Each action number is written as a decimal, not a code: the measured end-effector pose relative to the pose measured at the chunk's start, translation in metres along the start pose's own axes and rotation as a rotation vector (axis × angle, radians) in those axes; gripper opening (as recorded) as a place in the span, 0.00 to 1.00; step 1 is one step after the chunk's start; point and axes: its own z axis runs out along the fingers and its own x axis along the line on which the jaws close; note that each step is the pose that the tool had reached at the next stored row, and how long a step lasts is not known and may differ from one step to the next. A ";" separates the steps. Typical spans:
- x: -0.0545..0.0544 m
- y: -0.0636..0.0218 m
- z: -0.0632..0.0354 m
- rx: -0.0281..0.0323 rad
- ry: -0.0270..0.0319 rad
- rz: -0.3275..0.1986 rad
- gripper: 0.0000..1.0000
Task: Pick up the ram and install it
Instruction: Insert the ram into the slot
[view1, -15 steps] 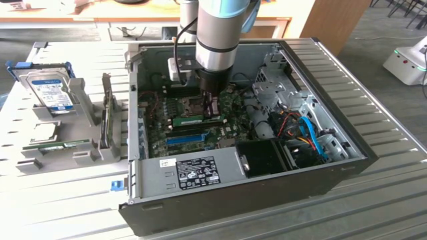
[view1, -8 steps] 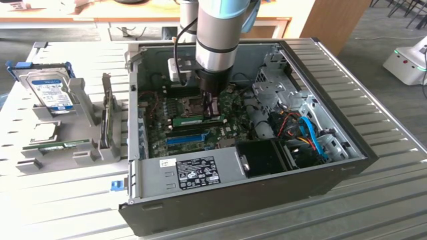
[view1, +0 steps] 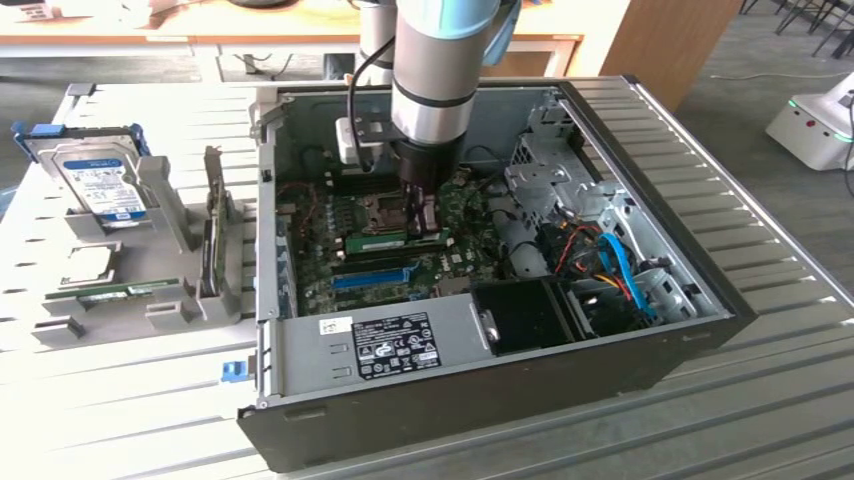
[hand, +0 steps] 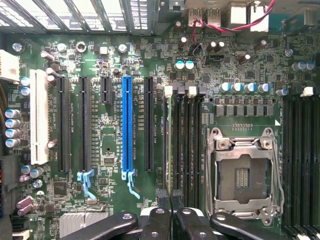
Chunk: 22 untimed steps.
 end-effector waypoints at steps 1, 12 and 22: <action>0.000 0.0000 0.0002 0.0000 0.0001 0.000 0.12; 0.000 0.0000 0.0016 0.0000 0.0001 0.000 0.12; 0.000 -0.0004 -0.0056 -0.0004 0.0000 0.000 0.12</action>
